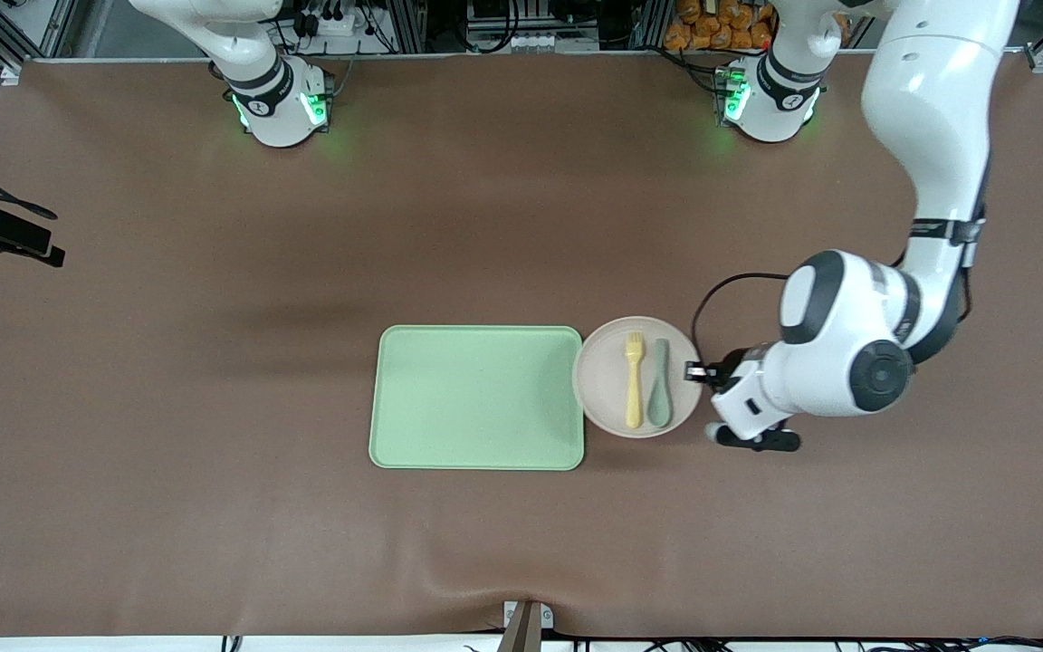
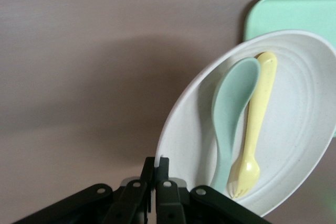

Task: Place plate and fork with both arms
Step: 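Carry the plate with the left gripper onto the green tray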

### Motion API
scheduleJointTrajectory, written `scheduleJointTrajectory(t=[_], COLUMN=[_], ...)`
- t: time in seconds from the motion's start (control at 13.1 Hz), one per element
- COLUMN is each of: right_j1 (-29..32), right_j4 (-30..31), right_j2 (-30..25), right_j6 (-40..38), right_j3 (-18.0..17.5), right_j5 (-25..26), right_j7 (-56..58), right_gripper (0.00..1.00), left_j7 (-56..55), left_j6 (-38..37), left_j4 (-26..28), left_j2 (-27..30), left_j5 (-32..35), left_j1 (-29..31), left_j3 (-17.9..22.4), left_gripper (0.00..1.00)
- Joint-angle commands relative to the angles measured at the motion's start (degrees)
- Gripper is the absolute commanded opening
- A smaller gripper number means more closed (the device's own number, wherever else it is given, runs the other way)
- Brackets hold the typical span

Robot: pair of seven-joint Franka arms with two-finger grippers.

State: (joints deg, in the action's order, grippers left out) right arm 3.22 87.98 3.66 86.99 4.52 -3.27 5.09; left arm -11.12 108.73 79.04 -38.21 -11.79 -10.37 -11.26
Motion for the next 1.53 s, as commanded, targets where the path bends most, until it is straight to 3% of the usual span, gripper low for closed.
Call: scheduleJointTrajectory(t=[0.0,0.15,0.61,1.45], right_j1=[-0.06,-0.06,-0.15,-1.28], right_j4=[-0.53,-0.53,-0.61,-0.53], right_j2=[0.30,0.30,0.30,0.99], right_j6=[-0.07,-0.07,-0.25,-0.16], right_j3=[-0.03,-0.03,-0.03,-0.03], right_j5=[0.19,0.10,-0.07,-0.60], right_j7=[-0.61,-0.61,-0.61,-0.70], right_gripper=[1.00,1.00,1.00,1.00], left_j7=[-3.54,-5.66,-9.62,-10.68], left_j6=[3.93,6.75,16.77,26.80], left_j4=[-3.80,-3.80,-6.53,-6.62], left_j2=[-4.24,-5.56,-11.98,-16.64], left_j5=[-2.27,-5.86,-6.23,-6.40], left_j1=[-2.63,-4.64,-11.94,-17.22], left_j3=[0.53,0.71,1.32,0.62], left_gripper=[0.00,0.00,0.00,0.00])
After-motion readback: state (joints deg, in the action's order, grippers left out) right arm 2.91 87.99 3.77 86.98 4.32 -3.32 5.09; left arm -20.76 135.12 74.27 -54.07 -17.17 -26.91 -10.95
